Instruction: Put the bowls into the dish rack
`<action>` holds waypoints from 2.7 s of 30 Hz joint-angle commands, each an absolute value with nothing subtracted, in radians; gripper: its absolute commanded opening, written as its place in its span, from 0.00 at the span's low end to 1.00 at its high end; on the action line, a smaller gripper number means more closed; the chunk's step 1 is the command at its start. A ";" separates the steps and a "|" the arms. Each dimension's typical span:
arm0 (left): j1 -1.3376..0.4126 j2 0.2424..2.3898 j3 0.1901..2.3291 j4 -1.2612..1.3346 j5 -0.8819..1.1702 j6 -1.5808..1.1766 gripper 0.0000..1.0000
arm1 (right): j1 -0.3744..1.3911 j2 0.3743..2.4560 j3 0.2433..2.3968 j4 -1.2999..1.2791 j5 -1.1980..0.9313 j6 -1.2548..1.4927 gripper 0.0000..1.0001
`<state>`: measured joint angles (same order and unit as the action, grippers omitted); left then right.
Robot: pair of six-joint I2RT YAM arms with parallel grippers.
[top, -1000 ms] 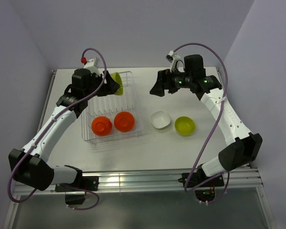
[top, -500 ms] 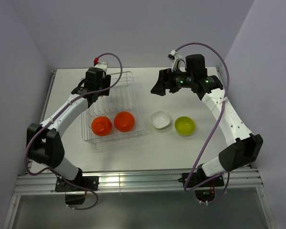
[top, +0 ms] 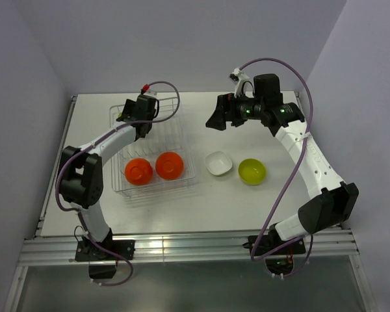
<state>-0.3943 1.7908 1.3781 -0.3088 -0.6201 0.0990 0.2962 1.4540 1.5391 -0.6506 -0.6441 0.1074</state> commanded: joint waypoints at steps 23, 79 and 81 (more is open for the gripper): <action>-0.384 1.973 1.523 -0.290 -0.779 0.153 0.00 | 0.279 1.431 1.537 -0.660 -0.681 0.091 1.00; -0.451 1.910 1.482 -0.761 -0.758 -0.209 0.04 | 0.267 1.388 1.525 -0.683 -0.703 0.074 1.00; -0.449 1.925 1.486 -0.770 -0.758 -0.212 0.04 | 0.267 1.390 1.525 -0.683 -0.703 0.072 1.00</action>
<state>-0.4515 1.9564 1.4952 -0.7277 -0.7578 -0.1787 0.2760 1.4220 1.5291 -0.6750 -0.6930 0.0841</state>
